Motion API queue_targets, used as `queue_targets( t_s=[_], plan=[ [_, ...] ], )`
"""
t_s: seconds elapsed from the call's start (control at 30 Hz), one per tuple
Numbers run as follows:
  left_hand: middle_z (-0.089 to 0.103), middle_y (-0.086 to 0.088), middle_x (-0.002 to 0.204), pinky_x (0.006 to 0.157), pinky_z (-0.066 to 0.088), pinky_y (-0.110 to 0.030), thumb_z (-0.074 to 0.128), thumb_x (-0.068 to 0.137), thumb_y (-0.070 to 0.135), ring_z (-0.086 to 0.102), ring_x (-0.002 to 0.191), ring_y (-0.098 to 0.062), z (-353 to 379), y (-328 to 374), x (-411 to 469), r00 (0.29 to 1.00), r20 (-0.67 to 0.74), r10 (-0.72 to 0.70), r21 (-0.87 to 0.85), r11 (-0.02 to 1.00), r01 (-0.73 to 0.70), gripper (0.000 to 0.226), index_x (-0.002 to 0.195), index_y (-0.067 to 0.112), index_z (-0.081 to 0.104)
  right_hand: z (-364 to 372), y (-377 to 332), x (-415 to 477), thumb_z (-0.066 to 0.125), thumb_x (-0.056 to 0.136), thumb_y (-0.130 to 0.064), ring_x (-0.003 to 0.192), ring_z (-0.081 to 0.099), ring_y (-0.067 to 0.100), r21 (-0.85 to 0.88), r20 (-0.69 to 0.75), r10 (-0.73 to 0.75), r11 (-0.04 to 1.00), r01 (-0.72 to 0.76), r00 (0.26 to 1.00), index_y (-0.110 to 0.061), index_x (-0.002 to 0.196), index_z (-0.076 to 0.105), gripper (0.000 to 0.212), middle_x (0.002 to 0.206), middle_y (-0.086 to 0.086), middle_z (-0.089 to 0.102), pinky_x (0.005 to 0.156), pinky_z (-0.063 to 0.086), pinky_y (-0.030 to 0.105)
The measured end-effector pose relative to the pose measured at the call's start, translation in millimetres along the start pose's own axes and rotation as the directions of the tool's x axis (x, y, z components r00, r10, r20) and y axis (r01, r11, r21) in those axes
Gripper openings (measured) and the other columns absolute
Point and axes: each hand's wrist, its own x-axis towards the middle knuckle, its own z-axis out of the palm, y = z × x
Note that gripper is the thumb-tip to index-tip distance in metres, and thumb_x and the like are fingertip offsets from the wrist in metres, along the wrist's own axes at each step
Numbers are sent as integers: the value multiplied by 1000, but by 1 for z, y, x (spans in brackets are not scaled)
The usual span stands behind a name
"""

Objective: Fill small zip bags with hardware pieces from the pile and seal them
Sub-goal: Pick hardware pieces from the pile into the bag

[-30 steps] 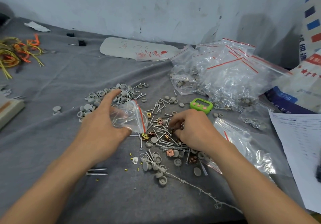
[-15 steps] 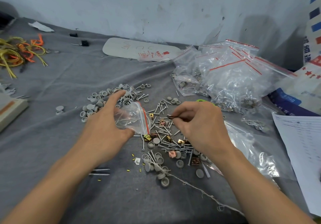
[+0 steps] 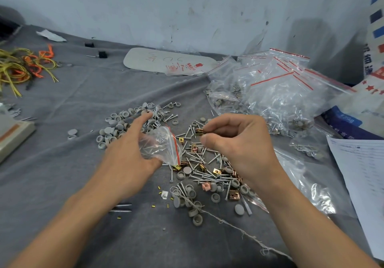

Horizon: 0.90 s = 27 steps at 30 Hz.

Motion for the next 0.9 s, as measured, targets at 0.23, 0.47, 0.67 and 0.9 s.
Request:
queue_targets(
  t_s=[0.23, 0.47, 0.67, 0.9],
  plan=[
    [60, 25, 95, 82, 39, -29, 81, 70, 24, 58, 89, -10, 0, 0, -2, 1000, 5, 16, -11, 1000, -16, 97, 145, 57, 28, 7, -5, 4, 85, 69, 11, 65, 72, 12, 20, 16, -18, 1000, 17, 1000, -11, 74, 76, 24, 72, 4, 77, 62, 59, 24],
    [60, 25, 97, 80, 38, -26, 85, 68, 31, 56, 89, -2, -1, -1, -3, 999, -18, 42, -55, 998, -43, 95, 141, 59, 30, 16, -2, 8, 87, 71, -2, 62, 70, 14, -172, 50, 56, 984, -46, 997, -17, 75, 78, 19, 67, -1, 76, 62, 55, 31],
    [69, 29, 96, 77, 46, -15, 76, 48, 60, 64, 89, 6, -5, 9, -7, 994, 39, 98, -169, 982, -90, 98, 138, 61, 37, 36, 5, 10, 88, 72, -13, 55, 66, 1, -341, 112, 85, 939, -42, 990, -24, 73, 80, 14, 62, -10, 73, 54, 47, 16],
    [70, 25, 109, 84, 55, -24, 85, 49, 42, 68, 96, 3, -12, 11, -17, 988, 24, 150, -276, 951, -137, 84, 126, 56, 55, 66, -3, 17, 72, 90, -11, 78, 76, 17, -272, 298, 103, 962, -19, 949, -18, 93, 83, 14, 82, 1, 80, 75, 61, 39]
  ],
)
